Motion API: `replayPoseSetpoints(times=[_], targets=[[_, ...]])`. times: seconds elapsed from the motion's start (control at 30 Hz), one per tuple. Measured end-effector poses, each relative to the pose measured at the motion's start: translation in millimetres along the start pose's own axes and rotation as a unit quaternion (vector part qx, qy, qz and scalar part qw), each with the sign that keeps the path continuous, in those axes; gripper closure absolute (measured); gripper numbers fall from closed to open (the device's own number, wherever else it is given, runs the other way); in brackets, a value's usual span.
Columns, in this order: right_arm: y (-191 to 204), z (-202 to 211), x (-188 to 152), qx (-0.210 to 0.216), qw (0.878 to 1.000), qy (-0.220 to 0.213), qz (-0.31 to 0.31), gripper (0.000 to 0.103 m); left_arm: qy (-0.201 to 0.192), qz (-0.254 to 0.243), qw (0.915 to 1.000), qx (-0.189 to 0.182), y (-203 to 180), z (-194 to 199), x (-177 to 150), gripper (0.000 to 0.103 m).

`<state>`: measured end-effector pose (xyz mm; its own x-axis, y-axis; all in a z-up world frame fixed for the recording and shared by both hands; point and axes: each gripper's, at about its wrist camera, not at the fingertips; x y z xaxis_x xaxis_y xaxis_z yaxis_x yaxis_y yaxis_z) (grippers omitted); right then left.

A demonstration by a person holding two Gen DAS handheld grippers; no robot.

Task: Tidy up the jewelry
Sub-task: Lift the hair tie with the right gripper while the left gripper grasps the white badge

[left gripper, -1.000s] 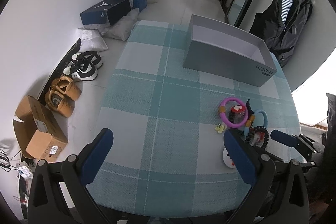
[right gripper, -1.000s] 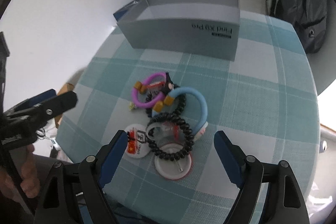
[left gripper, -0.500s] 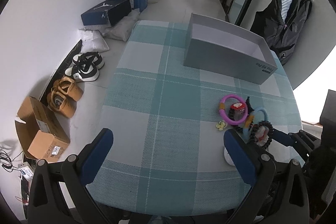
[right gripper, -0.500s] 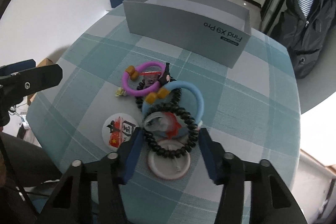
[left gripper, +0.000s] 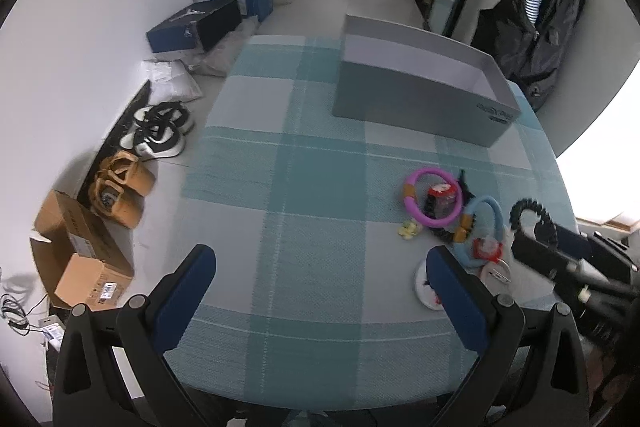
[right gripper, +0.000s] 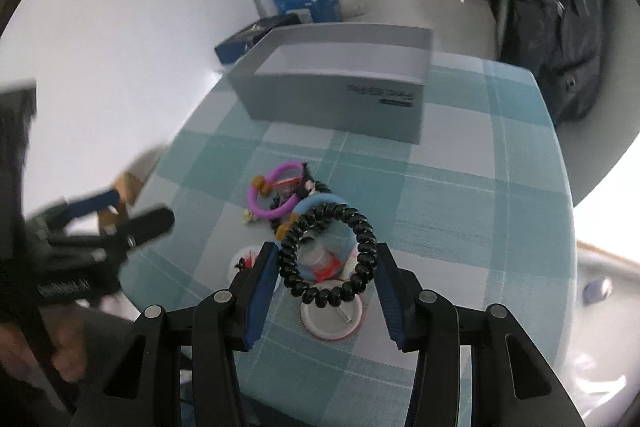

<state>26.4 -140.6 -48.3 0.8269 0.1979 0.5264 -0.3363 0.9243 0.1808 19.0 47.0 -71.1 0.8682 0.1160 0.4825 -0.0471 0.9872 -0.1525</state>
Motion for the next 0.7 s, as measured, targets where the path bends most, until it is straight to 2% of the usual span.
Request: replayPoseSetpoints(times=[0.13, 0.3, 0.53, 0.6, 0.67, 0.7], targets=[[-14.6, 9.8, 1.9, 0.009, 0.999, -0.01, -0.033, 0.057, 0.015, -0.025, 0.9994, -0.019, -14.0, -6.4, -4.6, 0.001], [-24.9, 23.1, 4.1, 0.004, 0.999, -0.029, -0.043, 0.057, 0.039, -0.067, 0.9969, -0.013, -36.9, -15.5, -17.6, 0.001], [-37.4, 35.3, 1.4, 0.011, 0.998, -0.041, -0.052, 0.057, 0.052, -0.111, 0.9924, 0.002, -57.0, -27.0, -24.8, 0.001], [-39.8, 38.2, 0.7, 0.013, 0.997, -0.045, -0.054, 0.057, 0.059, -0.115, 0.9916, 0.004, -58.8, -31.0, -25.9, 0.005], [-41.6, 42.1, 0.2, 0.014, 0.997, -0.049, -0.056, 0.057, 0.066, -0.124, 0.99, 0.015, -61.3, -33.6, -27.1, 0.018], [-42.7, 43.5, 0.2, 0.015, 0.997, -0.05, -0.056, 0.057, 0.069, -0.125, 0.9896, 0.013, -61.5, -34.5, -27.4, 0.019]])
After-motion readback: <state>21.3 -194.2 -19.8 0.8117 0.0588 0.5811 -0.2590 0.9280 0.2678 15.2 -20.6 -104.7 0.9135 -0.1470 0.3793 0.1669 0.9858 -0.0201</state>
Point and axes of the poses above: each gripper's, at about its wrist camera, not at the fingertips, and z roughly against the way its jaws point, y to its left, x to its top, and after that the axes turned 4 degrees about -x, right-handed
